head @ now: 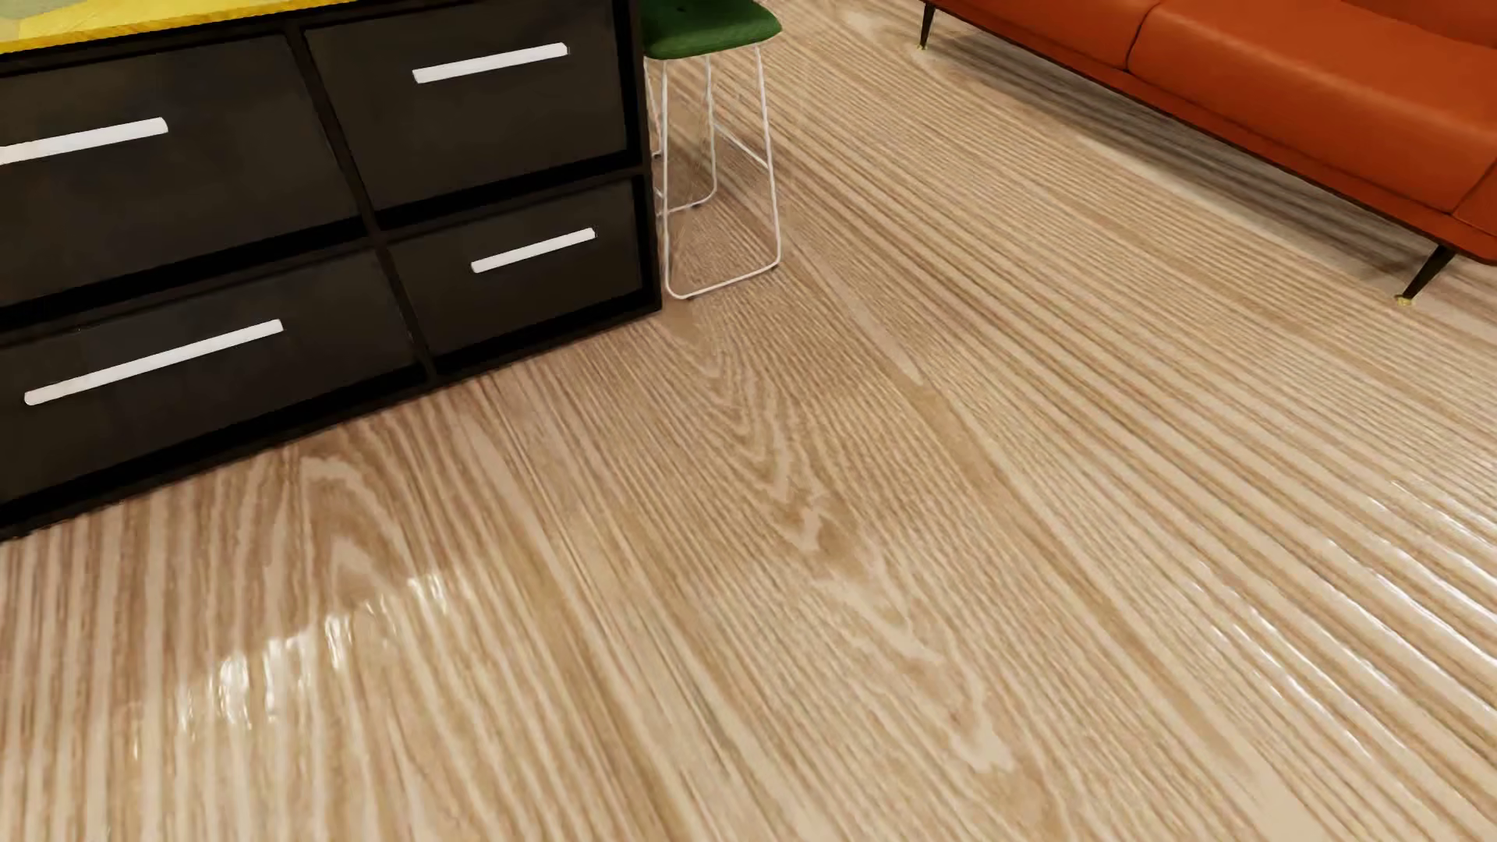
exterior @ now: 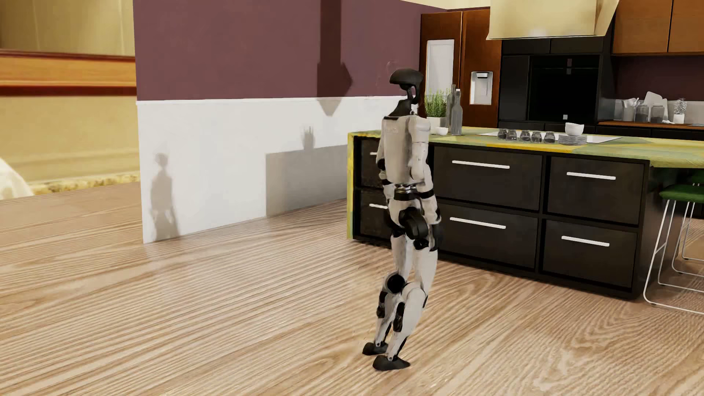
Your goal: Reach up
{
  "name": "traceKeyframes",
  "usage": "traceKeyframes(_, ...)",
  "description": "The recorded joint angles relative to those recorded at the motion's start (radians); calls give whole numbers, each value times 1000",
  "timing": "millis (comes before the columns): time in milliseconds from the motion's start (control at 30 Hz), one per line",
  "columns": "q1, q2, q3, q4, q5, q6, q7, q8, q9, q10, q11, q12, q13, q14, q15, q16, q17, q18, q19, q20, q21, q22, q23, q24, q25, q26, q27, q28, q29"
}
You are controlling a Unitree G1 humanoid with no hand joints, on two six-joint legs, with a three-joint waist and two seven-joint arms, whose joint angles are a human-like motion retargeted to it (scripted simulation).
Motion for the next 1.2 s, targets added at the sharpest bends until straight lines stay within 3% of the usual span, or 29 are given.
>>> traceKeyframes(67, 2, 0, 2, -1, 0, -4, 0, 0, 0, -1, 3, 2, 17, 1, -1, 4, -8, 0, 0, 6, -46, -5, -59, 0, 0, 0, 0, 0, 0)
traceKeyframes(100, 4, 2, -4, 0, 0, -5, 0, 0, -1, -1, 3, 15, 56, 4, -4, 9, -18, 0, 0, 22, -158, -21, -209, 0, 0, 0, 0, 0, 0)
traceKeyframes(167, 6, 3, -39, 5, 1, -6, 0, 0, -7, -3, -3, 44, 74, 41, 9, 13, -106, 0, 0, 34, -391, -24, -777, 0, 0, 0, 0, 0, 0)
traceKeyframes(200, 5, 1, -67, 9, 1, -14, 0, 0, -15, -7, -1, 67, -32, 63, 18, 22, -154, 0, 0, 49, -517, -24, -1010, 0, 0, 0, 0, 0, 0)
traceKeyframes(267, 12, -2, -86, 13, 1, -30, 0, 0, -16, -20, 11, 67, -438, 89, 12, 43, -270, 0, 0, 14, -812, -7, -1283, 0, 0, 0, 0, 0, 0)
traceKeyframes(333, 20, -1, -46, 12, 0, -59, 0, 0, -6, -30, 13, 28, -892, 115, 32, 89, -462, 0, 0, -56, -981, -5, -1351, 0, 0, 0, 0, 0, 0)
traceKeyframes(367, 22, 0, -23, 11, 0, -79, 0, 0, -1, -32, 66, 10, -1085, 127, 79, 114, -556, 0, 0, -66, -1007, -13, -1356, 0, 0, 0, 0, 0, 0)
traceKeyframes(467, 18, 3, -7, 9, 0, -138, 0, 0, -3, -29, 12, -11, -1497, 127, 19, 166, -756, 0, 0, -32, -869, -24, -1371, 0, 0, 0, 0, 0, 0)
traceKeyframes(533, 14, 5, -29, 13, 4, -161, 0, 0, -14, -24, 6, -4, -1595, 116, 18, 176, -811, 0, 0, -9, -778, -24, -1406, 0, 0, 0, 0, 0, 0)
traceKeyframes(767, 25, 12, -25, 19, 13, -175, 0, 0, -20, -26, 6, 24, -1683, 123, 19, 187, -872, 0, 0, -23, -617, -15, -1408, 0, 0, 0, 0, 0, 0)
traceKeyframes(833, 24, 9, -24, 17, 11, -178, 0, 0, -19, -27, 55, 27, -1678, 127, 66, 191, -882, 0, 0, -27, -601, -7, -1404, 0, 0, 0, 0, 0, 0)
traceKeyframes(1200, 25, 7, -24, 17, 10, -162, 0, 0, -15, -30, 56, 18, -1644, 139, 61, 188, -899, 0, 0, -41, -536, -34, -1429, 0, 0, 0, 0, 0, 0)
